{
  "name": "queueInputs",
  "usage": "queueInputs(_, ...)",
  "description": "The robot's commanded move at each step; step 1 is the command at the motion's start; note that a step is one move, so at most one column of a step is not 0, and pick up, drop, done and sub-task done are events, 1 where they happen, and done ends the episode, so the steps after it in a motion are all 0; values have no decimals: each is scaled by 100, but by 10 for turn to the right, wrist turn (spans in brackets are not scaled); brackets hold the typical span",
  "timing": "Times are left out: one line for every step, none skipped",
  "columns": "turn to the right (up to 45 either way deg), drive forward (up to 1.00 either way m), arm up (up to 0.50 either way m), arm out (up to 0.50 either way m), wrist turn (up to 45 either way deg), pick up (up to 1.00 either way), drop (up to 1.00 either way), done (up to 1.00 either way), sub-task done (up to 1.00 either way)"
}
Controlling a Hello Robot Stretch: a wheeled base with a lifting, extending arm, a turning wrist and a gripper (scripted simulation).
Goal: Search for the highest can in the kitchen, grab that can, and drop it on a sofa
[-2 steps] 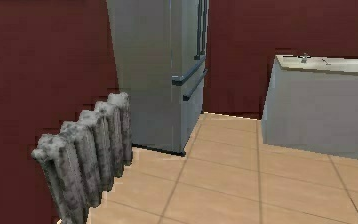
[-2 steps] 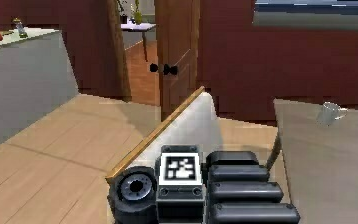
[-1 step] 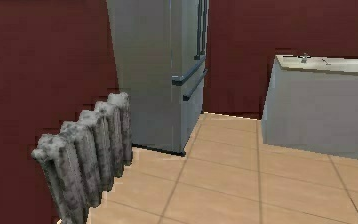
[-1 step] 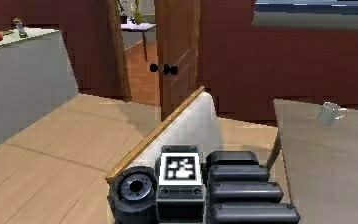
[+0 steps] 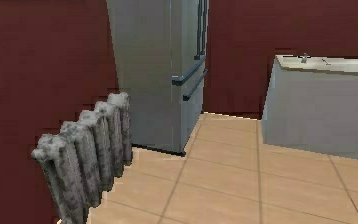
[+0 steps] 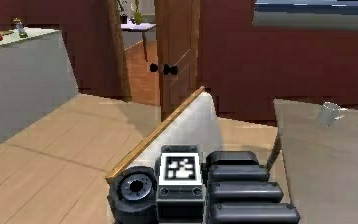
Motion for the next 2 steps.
queueInputs(420, 0, 0, 0, 0, 0, 0, 0, 0)
queueInputs(450, 0, 0, 0, 0, 0, 0, 0, 0)
